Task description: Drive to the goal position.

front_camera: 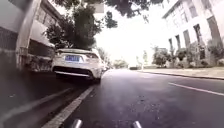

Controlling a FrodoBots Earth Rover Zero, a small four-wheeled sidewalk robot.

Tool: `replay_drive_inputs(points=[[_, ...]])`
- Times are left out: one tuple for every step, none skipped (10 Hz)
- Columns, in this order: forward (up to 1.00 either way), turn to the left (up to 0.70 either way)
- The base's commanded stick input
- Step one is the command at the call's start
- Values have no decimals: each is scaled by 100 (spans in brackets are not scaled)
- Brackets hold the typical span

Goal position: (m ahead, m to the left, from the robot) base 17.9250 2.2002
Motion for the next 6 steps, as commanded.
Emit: replay_drive_inputs(points=[[70,-14],[70,-14],[70,-12],[70,0],[70,0],[70,0]])
